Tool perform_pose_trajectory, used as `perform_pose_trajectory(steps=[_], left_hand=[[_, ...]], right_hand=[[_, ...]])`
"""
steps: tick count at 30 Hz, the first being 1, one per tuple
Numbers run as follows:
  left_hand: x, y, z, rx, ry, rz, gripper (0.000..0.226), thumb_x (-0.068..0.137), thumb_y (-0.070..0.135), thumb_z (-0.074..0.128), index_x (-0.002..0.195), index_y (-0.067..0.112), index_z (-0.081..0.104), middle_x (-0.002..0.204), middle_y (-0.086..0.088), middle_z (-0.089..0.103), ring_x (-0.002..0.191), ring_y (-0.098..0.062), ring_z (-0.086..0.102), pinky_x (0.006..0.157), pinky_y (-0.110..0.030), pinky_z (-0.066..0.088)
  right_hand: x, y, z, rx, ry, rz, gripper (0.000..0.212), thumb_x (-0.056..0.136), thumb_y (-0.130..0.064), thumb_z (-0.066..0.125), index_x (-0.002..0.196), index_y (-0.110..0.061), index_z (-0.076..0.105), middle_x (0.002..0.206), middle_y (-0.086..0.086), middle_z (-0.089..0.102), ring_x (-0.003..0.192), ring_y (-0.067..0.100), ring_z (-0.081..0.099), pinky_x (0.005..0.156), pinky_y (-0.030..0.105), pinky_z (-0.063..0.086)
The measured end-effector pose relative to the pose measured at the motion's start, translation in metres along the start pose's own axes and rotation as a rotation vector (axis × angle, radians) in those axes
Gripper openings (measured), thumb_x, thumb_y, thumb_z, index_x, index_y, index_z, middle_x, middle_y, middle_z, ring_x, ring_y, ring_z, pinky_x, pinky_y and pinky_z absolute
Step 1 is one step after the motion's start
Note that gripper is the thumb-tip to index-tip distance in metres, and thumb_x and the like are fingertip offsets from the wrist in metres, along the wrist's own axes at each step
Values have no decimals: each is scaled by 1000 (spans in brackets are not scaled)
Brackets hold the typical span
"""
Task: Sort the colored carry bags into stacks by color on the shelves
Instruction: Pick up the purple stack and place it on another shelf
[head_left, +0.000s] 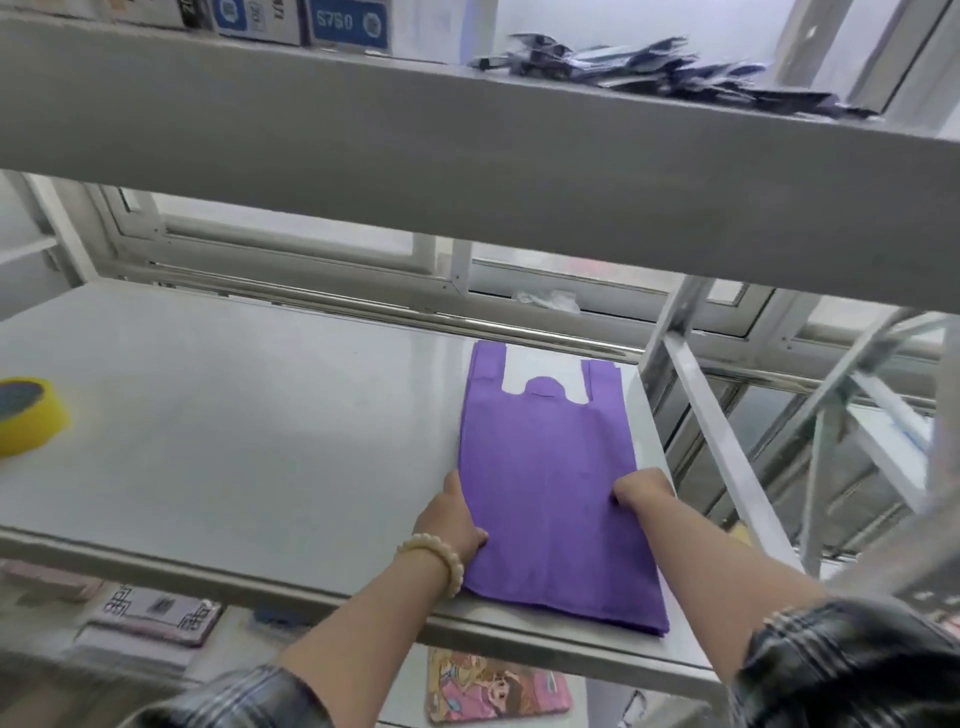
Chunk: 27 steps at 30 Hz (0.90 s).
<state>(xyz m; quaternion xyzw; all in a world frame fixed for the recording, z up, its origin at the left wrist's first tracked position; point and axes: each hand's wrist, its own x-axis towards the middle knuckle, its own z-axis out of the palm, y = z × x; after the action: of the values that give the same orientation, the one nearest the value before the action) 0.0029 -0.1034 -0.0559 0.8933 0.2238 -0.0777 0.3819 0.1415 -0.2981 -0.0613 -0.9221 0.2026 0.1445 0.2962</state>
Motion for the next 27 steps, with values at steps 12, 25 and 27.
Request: perform_pose_trajectory(steps=[12,25,27], left_hand=[[1,-7,-8,51,20,-38,70,78,23,72,135,11,33,132,-9,52,119,-28,53,102,-34,41],[0,4,14,10,12,35,70,80,27,71,136,9,33,133,-9,50,120,-26,52,102,-31,41],[2,7,15,43,47,26,67,80,24,70,135,10,34,132,-10,48,119,-27,51,101,-33,42]], right_hand=[[30,9,-11,222,-21,-82,3,81,-3,53,81,-2,51,77,15,52,75,28,51,67,30,41],[38,20,-22,95,107,-9,34,88,-10,51,116,7,59,114,20,64,106,35,61,84,33,48],[36,18,-23,98,106,-32,35,85,-12,54,114,6,60,107,19,64,97,34,63,75,31,46]])
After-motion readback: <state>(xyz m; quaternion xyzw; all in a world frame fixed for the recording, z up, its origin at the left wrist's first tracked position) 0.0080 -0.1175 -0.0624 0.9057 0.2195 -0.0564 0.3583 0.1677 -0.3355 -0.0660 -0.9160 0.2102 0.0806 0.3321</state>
